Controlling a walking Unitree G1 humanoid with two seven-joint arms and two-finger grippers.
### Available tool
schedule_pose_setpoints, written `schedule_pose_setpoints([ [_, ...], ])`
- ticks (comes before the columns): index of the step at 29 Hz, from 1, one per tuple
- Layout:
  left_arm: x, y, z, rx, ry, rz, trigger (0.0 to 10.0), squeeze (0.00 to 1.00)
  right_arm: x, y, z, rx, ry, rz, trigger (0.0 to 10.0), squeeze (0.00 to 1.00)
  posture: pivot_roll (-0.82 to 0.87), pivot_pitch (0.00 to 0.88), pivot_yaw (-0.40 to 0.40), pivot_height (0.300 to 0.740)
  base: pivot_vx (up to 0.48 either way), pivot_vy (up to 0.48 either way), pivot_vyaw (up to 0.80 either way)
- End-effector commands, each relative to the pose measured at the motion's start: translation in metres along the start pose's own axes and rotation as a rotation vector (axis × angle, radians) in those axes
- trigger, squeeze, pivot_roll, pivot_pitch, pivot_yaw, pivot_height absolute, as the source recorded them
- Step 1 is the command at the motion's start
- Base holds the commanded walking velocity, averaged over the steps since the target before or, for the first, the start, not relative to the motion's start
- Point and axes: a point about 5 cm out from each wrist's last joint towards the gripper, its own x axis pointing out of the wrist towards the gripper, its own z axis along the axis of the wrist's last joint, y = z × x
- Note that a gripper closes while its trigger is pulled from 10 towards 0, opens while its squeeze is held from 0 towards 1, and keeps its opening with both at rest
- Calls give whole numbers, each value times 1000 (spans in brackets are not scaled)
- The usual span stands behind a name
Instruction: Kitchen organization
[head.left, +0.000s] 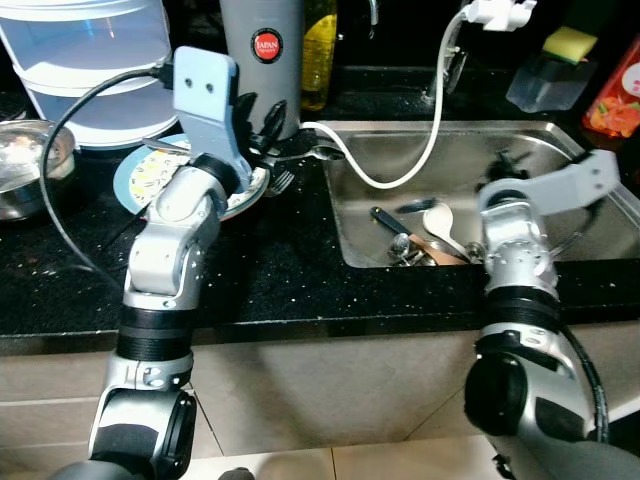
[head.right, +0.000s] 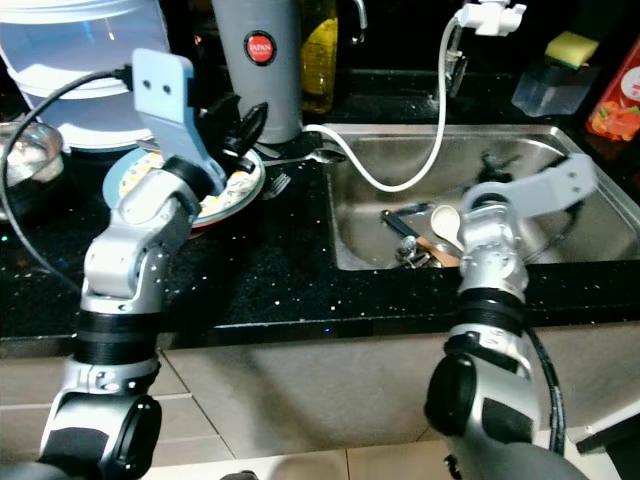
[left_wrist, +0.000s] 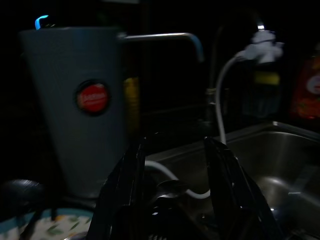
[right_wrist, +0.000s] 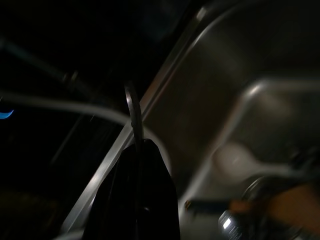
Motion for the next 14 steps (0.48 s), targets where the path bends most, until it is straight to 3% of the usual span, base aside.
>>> schedule_pose_setpoints([
  [1,-6,19,-14,39,87,97,10000,0,-4,-6,-30,-143,135,14,10000,0,219,15,-53,740,0,0,0],
  [2,-6,19,-14,39,87,97,10000,0,-4,-6,-30,-143,135,14,10000,0,219,15,-53,740,0,0,0],
  [4,-9,29,-21,63,143,172,10000,0,-11,-2,-61,-345,259,91,10000,0,220,17,-53,740,0,0,0],
  [5,-11,36,-25,87,181,223,10000,0,-16,1,-75,-430,291,147,10000,992,222,19,-52,740,0,0,0],
  [6,-14,44,-28,88,220,274,10000,0,-20,6,-85,-502,303,203,10000,1000,222,21,-54,740,0,0,0],
  [9,-18,55,-28,84,261,337,10000,20,-25,14,-95,-575,300,286,10000,1000,229,24,-58,740,0,0,0],
  [13,-18,59,-28,77,273,357,10000,0,-25,20,-94,-574,283,315,10000,1000,229,24,-58,740,0,0,0],
  [14,-16,71,-29,74,315,401,10000,0,-24,37,-83,-542,221,393,10000,0,233,25,-65,740,0,0,0],
])
